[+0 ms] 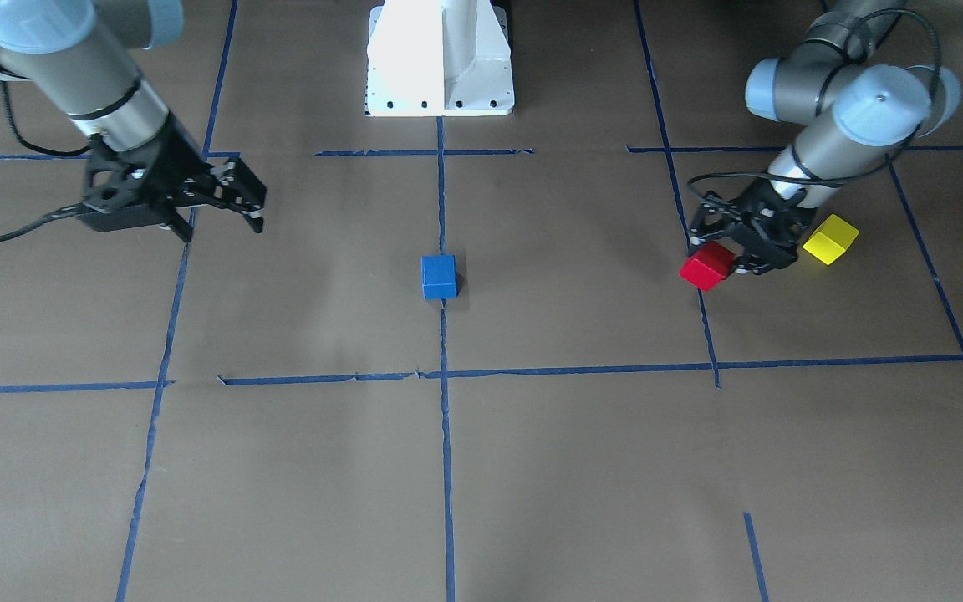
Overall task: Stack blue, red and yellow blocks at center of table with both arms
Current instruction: 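Grasp the red cube with the left gripper and carry it above the blue cube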
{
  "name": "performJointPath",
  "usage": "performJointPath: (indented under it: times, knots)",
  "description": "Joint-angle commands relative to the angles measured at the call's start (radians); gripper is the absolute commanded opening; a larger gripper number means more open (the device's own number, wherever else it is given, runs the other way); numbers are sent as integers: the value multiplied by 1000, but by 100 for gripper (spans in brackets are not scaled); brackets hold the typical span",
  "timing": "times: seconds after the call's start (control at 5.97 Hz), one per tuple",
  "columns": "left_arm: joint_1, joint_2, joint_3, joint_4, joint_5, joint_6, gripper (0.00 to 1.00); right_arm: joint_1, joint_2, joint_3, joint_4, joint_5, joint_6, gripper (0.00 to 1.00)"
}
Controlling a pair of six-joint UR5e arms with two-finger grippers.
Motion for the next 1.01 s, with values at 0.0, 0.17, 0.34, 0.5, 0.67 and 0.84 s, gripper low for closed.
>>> performJointPath:
  times: [0.0, 0.17, 0.34, 0.5, 0.67, 0.84]
  knots:
    - [112, -226, 2, 248, 84, -262, 11, 96, -86, -4, -3, 43, -189, 100]
    - [144, -321, 23, 328, 98, -352, 10, 96, -87, -9, -3, 43, -190, 100]
    - [186, -442, 69, 461, 144, -359, 10, 93, -87, -10, -3, 42, -190, 100]
    - [222, -532, 144, 510, 202, -460, 11, 93, -89, -10, -2, 40, -190, 100]
    - [255, -560, 178, 510, 283, -483, 10, 93, -91, -10, -3, 36, -190, 100]
    - [255, -560, 194, 507, 316, -501, 10, 93, -92, -9, -3, 36, -190, 100]
